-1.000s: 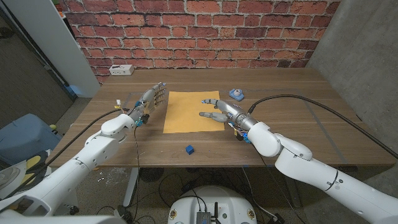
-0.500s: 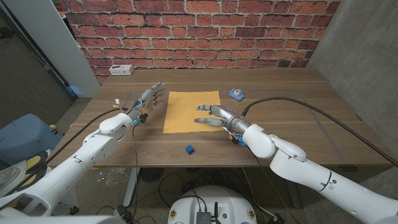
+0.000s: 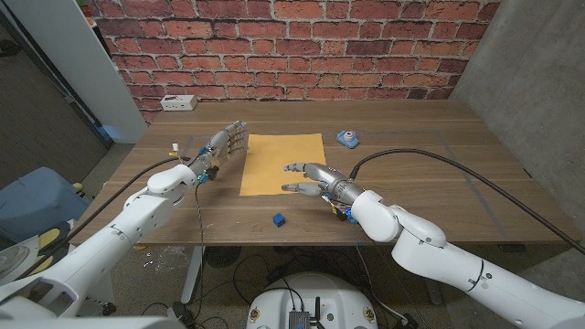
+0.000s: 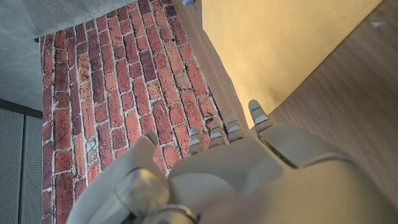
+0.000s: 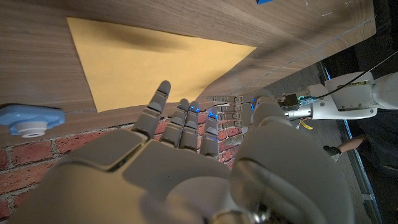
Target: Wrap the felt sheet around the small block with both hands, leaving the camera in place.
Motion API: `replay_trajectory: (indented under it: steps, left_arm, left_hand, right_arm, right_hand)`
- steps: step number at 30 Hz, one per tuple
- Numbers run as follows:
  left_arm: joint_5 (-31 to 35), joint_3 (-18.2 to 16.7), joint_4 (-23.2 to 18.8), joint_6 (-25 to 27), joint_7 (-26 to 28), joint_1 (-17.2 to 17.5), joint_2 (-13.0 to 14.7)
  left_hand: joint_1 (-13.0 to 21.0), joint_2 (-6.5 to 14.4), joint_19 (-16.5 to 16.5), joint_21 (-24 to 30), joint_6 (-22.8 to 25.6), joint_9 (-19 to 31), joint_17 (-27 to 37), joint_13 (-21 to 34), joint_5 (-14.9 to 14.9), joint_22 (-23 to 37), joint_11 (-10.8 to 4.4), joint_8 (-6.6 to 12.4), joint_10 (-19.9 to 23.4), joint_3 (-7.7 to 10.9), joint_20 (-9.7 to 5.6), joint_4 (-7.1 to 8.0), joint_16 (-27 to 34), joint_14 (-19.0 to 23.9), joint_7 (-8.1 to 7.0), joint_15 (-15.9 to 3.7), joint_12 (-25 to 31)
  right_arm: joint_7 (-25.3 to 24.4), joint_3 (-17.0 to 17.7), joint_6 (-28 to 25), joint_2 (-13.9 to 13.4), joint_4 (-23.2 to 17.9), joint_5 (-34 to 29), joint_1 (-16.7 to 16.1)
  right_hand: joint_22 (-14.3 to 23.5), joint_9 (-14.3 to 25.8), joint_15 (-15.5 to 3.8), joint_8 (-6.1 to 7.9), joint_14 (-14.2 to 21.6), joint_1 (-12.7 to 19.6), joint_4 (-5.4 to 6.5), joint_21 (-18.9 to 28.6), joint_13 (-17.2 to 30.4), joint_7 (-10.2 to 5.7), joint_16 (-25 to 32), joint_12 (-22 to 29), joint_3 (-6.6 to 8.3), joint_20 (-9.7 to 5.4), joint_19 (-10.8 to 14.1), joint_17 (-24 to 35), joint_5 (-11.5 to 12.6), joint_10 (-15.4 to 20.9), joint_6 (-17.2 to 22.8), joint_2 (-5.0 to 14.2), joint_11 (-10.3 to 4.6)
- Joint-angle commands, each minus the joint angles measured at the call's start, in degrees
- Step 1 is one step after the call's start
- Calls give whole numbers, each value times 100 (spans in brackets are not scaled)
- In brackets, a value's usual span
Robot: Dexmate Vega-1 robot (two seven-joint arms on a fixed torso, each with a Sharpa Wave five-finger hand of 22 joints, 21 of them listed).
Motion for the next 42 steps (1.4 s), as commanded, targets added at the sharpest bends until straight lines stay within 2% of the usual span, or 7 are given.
replay_trajectory:
  steps: [1,14,18,28,35,40,42]
  left_arm:
    - [33,77,123,49,-220,-120,-42]
    - [57,81,45,43,-230,-116,-8]
    - [62,105,30,49,-271,-117,-3]
    - [67,114,-14,39,-294,-76,22]
    - [51,108,-49,38,-328,-35,59]
    - [35,87,-61,-2,-346,7,78]
    - [28,70,-66,-29,-342,32,85]
  left_hand:
    - [-60,0,-12,-22,3,33,6,20,43,34,-13,-8,18,-13,17,-14,-16,-5,-37,44,-5]
    - [-75,-2,-8,-38,-8,34,7,21,44,36,-3,-21,22,-21,18,-10,-18,-9,-48,46,-12]
    - [-81,-2,-6,-43,-18,34,8,22,44,37,-4,-27,20,-23,17,-8,-18,-7,-50,36,-16]
    - [-95,3,4,-57,-51,34,8,23,47,39,-7,-43,9,-27,16,-3,-19,-7,-66,42,-28]
    - [-105,2,8,-66,-61,34,9,24,49,40,-16,-47,-6,-32,17,1,-19,-8,-71,42,-38]
    - [-113,0,9,-73,-69,34,9,24,51,41,-17,-50,-13,-36,17,3,-20,-8,-78,50,-43]
    - [-116,-1,10,-75,-75,34,10,24,51,41,-20,-52,-12,-38,17,4,-20,-8,-84,41,-44]
  right_arm:
    - [88,-441,-342,78,-244,-487,-134]
    - [-13,-477,-480,110,-427,-722,-388]
    - [85,-587,-720,143,-513,-948,-424]
    - [409,-943,-1225,254,-617,-1713,-410]
    - [592,-1094,-1318,347,-577,-2065,-415]
    - [764,-1198,-1413,458,-533,-2312,-395]
    - [860,-1237,-1430,495,-518,-2399,-372]
  right_hand:
    - [9,10,-46,0,57,187,-18,32,18,-57,17,-16,84,-9,74,21,36,33,98,-7,-52]
    - [13,18,-218,67,502,593,51,76,42,25,218,36,119,-45,301,99,46,324,425,-206,-99]
    - [19,19,-292,121,656,878,14,114,54,-244,319,61,170,-92,450,158,92,481,684,-227,-200]
    - [27,20,-473,47,734,1766,-43,132,68,-388,411,-18,341,-188,586,233,185,464,735,-354,-412]
    - [30,22,-530,40,646,2130,-3,119,75,-643,431,-64,368,-244,590,298,214,410,820,-389,-520]
    - [33,25,-554,7,425,2397,33,87,83,-794,400,-113,402,-330,529,368,227,306,823,-296,-673]
    - [35,26,-587,-11,376,2516,54,71,88,-839,417,-123,393,-368,498,412,224,280,819,-253,-915]
